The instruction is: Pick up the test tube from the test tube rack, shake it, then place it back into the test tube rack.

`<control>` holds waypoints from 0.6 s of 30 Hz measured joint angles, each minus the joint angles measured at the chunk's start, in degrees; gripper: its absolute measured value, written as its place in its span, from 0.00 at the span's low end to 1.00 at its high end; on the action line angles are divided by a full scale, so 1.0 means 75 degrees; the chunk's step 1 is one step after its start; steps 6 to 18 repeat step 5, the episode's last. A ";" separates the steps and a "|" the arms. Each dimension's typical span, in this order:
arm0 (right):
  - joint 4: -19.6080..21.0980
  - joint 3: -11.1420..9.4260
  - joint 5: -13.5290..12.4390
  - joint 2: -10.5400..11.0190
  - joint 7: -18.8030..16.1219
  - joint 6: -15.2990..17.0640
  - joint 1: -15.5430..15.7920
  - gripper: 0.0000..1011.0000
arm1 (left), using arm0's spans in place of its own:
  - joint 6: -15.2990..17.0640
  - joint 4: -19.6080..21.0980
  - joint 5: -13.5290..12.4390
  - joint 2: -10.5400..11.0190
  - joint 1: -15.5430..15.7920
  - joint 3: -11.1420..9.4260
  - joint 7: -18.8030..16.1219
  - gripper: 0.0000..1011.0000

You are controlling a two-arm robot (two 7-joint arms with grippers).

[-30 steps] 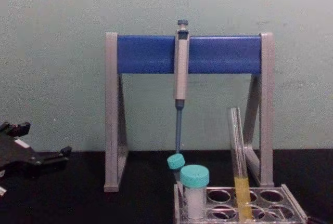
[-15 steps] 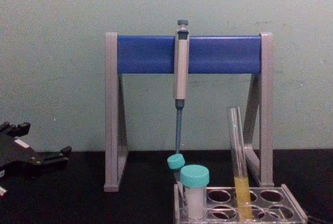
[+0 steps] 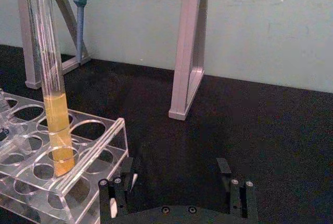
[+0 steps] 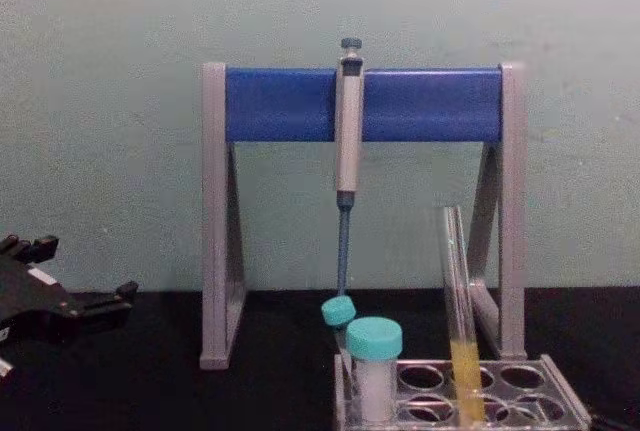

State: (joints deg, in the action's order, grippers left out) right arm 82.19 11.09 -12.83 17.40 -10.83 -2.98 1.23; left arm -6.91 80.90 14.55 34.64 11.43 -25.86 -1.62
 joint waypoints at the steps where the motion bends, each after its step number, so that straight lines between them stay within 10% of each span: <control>1: 0.0000 0.0000 0.0000 0.0000 0.0000 0.0000 0.0000 0.99 | 0.0000 0.0001 0.0000 0.0000 0.0000 0.0000 0.0000 1.00; 18: 0.0000 0.0000 0.0000 0.0000 0.0000 0.0000 0.0000 0.99 | 0.0000 0.0000 0.0000 0.0000 0.0001 0.0000 0.0000 1.00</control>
